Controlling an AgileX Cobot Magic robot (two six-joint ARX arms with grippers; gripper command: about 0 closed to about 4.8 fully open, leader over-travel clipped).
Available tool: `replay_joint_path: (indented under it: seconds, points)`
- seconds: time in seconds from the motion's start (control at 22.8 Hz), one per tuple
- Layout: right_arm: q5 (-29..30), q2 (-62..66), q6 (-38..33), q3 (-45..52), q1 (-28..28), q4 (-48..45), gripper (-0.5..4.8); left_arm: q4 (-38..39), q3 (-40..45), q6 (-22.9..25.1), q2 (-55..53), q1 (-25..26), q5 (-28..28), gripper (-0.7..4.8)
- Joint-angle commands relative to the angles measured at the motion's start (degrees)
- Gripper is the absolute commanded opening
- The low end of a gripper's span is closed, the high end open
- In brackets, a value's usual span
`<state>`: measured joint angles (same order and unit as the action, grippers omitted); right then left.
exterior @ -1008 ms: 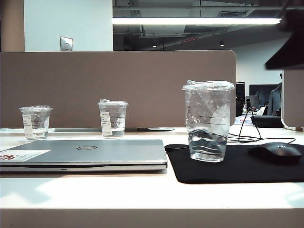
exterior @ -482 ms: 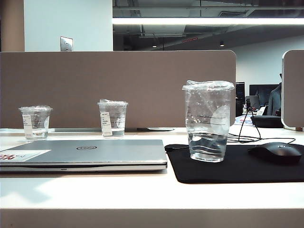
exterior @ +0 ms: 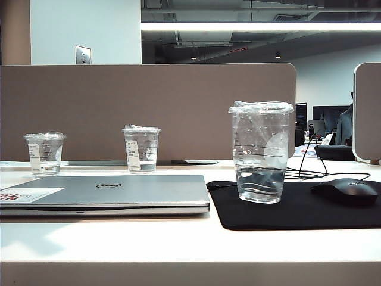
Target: Pick up the coffee cup on the right and place it on the right side of the laptop.
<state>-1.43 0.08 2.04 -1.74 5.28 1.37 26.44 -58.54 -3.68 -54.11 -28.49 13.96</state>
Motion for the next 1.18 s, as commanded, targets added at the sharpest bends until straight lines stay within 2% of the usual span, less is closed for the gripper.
replay_joint_path:
  seconds: [0.04,0.18,0.35,0.57,1.18]
  points:
    - [0.31,-0.13,-0.33,0.72,0.20,-2.29,-0.07,-0.72,-0.24,0.24,0.15,0.00,0.22,-0.05]
    - [0.76,-0.13,-0.31,1.66,0.22,-2.38,-0.07,-0.74,-0.24,0.22,0.15,0.00,0.24,-0.05]
    - [-2.54,-0.13,-0.31,1.66,-0.26,-2.43,-0.07,-0.74,-0.24,0.22,0.15,0.00,0.24,-0.05]
    - [1.16,-0.13,-0.31,1.66,-2.71,-2.56,-0.07,-0.74,-0.24,0.22,0.15,0.00,0.26,-0.05]
    - [1.36,-0.13,-0.31,1.64,-2.84,-2.47,-0.04,-0.74,-0.24,0.22,0.15,0.00,0.24,-0.05]
